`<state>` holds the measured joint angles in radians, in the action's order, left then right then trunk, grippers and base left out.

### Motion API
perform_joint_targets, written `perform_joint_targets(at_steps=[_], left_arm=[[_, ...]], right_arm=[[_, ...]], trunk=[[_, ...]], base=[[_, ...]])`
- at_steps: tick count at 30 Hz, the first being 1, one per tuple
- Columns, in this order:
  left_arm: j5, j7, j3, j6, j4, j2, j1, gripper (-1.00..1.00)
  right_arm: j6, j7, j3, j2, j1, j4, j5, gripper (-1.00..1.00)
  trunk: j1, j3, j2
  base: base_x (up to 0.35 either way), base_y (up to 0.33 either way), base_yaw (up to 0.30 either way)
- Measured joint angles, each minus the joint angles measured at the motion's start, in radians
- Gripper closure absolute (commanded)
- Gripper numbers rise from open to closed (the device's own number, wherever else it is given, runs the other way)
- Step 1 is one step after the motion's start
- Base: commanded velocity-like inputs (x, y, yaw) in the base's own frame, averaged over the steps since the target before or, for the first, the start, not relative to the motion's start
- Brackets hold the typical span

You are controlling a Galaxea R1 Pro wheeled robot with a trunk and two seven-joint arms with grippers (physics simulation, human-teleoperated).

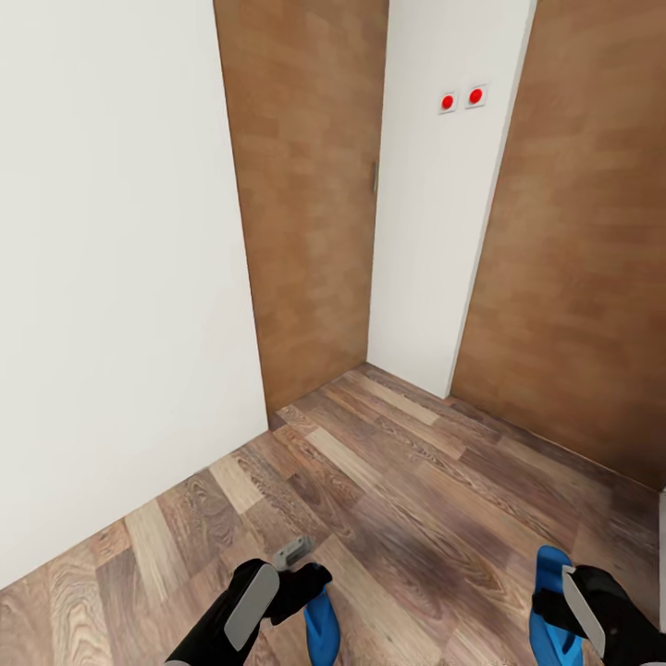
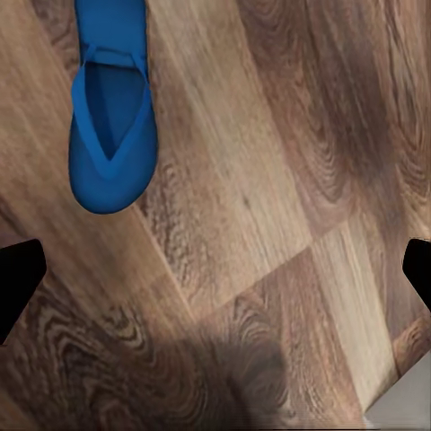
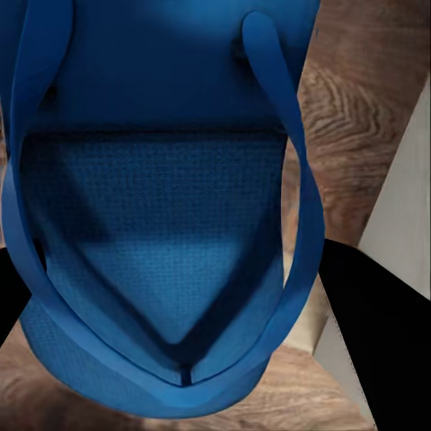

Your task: In the bedroom, move the book from the bed onto either nightstand, and place the two sandals side by side next to the bed.

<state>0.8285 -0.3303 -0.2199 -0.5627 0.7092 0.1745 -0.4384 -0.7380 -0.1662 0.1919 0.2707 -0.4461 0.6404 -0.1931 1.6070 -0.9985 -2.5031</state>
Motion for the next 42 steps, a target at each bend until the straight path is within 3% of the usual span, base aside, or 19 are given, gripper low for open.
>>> perform_joint_targets(at_steps=[14,19,39,42], left_arm=[[0.0,0.003,0.006,0.0,-0.001,0.0,0.0,-1.0],[-0.003,-0.004,0.014,0.013,-0.002,0.0,0.0,-1.0],[-0.006,-0.01,0.04,0.053,-0.046,0.0,-0.001,-1.0],[-0.006,-0.01,0.039,0.054,-0.047,0.0,-0.001,-1.0]], right_arm=[[0.008,-0.001,0.001,0.0,0.0,-0.001,-0.014,1.0],[0.008,0.002,0.001,0.001,0.0,-0.001,-0.034,1.0],[0.006,0.012,0.01,0.014,0.0,0.039,-0.036,1.0],[0.006,0.012,0.012,0.014,0.0,0.048,-0.038,1.0]], trunk=[[0.0,-0.008,0.0],[0.0,-0.008,0.0],[0.0,-0.008,0.0],[0.001,-0.02,-0.001]], base=[[0.0,0.0,-0.211],[0.0,0.0,-0.025],[0.0,0.0,-0.001],[0.0,0.0,0.0]])
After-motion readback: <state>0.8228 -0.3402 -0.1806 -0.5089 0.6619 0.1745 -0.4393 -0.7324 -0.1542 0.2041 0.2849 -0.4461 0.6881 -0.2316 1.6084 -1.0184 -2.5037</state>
